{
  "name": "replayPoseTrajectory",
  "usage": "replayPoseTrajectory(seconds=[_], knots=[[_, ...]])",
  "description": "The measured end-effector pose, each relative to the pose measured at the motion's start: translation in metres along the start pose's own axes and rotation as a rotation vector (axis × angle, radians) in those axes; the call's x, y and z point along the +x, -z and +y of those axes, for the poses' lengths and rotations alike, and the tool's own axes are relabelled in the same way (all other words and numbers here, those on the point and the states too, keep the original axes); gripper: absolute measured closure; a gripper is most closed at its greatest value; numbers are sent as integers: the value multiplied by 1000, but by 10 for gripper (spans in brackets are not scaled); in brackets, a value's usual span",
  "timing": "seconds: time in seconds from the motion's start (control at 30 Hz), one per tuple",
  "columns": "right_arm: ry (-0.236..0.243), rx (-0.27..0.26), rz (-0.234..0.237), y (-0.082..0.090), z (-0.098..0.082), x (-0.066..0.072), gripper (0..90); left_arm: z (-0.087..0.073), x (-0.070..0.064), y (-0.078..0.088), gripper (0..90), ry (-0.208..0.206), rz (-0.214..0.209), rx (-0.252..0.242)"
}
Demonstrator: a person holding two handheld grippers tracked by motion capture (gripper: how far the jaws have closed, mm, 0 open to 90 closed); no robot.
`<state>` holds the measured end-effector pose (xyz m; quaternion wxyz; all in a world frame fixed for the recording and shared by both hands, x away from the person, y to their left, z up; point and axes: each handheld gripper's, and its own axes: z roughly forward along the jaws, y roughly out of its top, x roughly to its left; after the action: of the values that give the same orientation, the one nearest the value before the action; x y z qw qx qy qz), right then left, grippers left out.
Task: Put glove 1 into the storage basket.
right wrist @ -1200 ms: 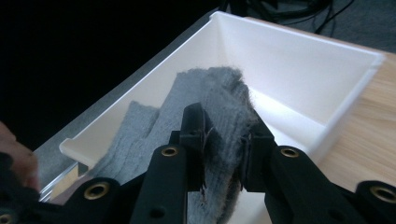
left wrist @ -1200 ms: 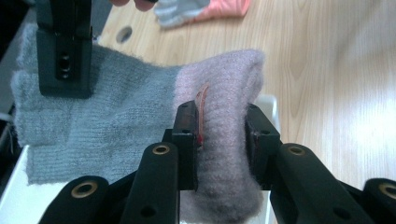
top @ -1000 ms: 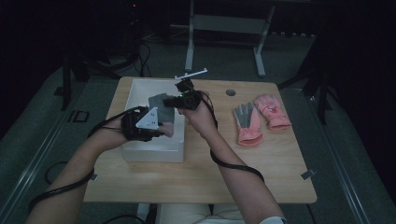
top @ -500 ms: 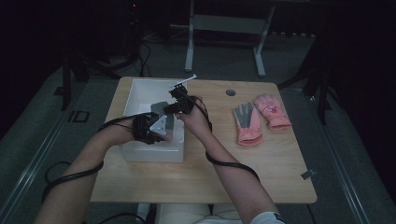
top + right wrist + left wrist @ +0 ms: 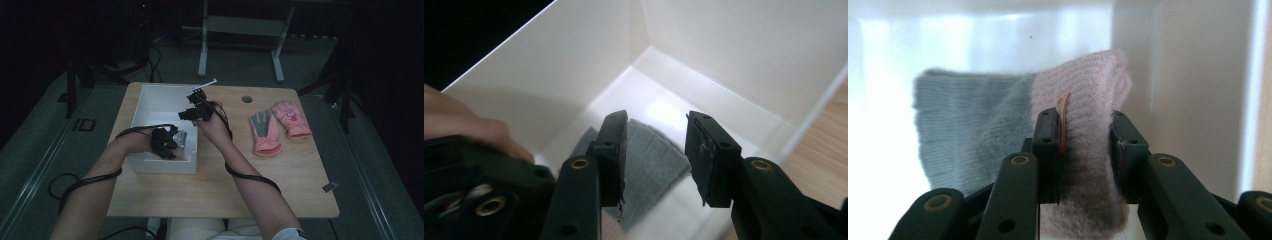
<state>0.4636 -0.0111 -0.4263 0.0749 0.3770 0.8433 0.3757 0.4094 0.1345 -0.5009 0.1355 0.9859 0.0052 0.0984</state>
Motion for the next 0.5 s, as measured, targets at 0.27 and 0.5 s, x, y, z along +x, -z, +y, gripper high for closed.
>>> replayPoseTrajectory(seconds=[0.27, 0.5], knots=[[29, -33, 16, 29, -9, -6, 495, 2, 6, 9, 609, 36, 32, 12], [43, -65, 34, 65, -24, -15, 462, 6, 5, 29, 494, 108, 82, 0]])
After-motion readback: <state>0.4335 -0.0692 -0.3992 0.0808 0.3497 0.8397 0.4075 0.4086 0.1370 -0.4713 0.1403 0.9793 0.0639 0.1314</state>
